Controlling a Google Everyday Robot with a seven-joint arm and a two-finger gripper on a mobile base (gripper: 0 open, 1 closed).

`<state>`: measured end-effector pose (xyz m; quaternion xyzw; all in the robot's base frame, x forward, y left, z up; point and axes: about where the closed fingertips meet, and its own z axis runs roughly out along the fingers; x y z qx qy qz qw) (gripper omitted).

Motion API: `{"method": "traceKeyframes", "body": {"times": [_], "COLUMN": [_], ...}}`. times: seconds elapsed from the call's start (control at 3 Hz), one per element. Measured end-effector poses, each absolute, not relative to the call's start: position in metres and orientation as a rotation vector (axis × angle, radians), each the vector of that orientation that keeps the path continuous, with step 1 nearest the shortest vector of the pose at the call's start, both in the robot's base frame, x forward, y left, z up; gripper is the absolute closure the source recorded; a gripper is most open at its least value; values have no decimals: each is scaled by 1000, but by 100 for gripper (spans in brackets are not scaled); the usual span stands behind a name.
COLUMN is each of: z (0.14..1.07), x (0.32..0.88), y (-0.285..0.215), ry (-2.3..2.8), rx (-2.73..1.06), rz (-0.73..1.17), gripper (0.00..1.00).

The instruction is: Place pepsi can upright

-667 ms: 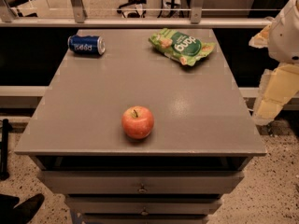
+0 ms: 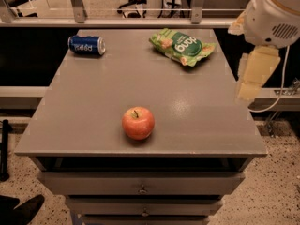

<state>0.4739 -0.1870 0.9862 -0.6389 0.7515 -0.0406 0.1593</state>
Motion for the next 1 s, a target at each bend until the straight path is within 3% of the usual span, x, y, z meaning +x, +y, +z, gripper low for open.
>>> {"method": "traceKeyframes", "body": {"times": [0.67, 1.0], "z": [995, 1002], "x": [553, 565], "y": [-67, -43], "ry": [1984, 1932], "rx": [-1936, -1939], "rz": [-6, 1], "gripper": [0, 0]}}
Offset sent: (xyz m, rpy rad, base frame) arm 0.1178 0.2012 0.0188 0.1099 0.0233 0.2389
